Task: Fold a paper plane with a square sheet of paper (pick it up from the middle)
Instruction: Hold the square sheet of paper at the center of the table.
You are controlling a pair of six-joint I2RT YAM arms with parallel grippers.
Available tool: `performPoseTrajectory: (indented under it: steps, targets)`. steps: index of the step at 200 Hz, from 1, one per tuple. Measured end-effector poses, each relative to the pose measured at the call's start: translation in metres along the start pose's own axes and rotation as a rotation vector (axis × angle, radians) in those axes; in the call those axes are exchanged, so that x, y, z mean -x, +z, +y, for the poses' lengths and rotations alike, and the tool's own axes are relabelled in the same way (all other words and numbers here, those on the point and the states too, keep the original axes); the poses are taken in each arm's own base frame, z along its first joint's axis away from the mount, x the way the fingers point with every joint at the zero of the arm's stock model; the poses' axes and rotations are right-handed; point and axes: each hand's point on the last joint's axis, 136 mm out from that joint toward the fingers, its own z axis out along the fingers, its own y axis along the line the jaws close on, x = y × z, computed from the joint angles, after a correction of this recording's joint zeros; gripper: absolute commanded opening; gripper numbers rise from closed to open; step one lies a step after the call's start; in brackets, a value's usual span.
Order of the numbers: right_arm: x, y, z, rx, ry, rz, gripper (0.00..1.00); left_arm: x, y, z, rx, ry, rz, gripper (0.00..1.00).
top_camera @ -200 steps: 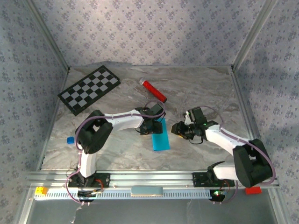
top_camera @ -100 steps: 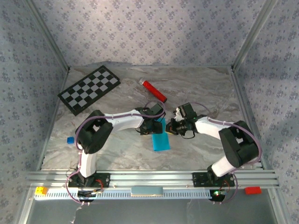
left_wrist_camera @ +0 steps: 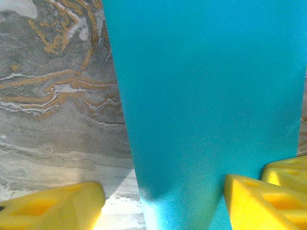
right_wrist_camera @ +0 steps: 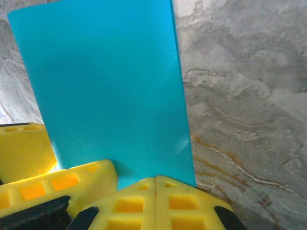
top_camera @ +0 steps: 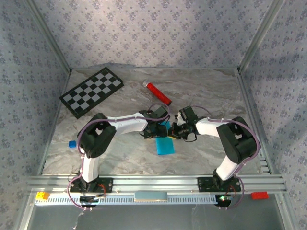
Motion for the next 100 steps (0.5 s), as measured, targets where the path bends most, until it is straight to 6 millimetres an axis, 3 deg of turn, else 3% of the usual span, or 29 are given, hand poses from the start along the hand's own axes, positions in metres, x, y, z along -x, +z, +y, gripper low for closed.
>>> performPoseTrajectory:
  steps: [66, 100]
  targets:
    - [0.000, 0.000, -0.002, -0.001, -0.022, 0.001, 0.00, 0.001, -0.007, -0.002, -0.036, -0.001, -0.022, 0.75]
    - [0.000, 0.000, -0.001, -0.001, -0.025, 0.001, 0.00, 0.007, -0.037, 0.002, -0.140, -0.024, -0.090, 0.62]
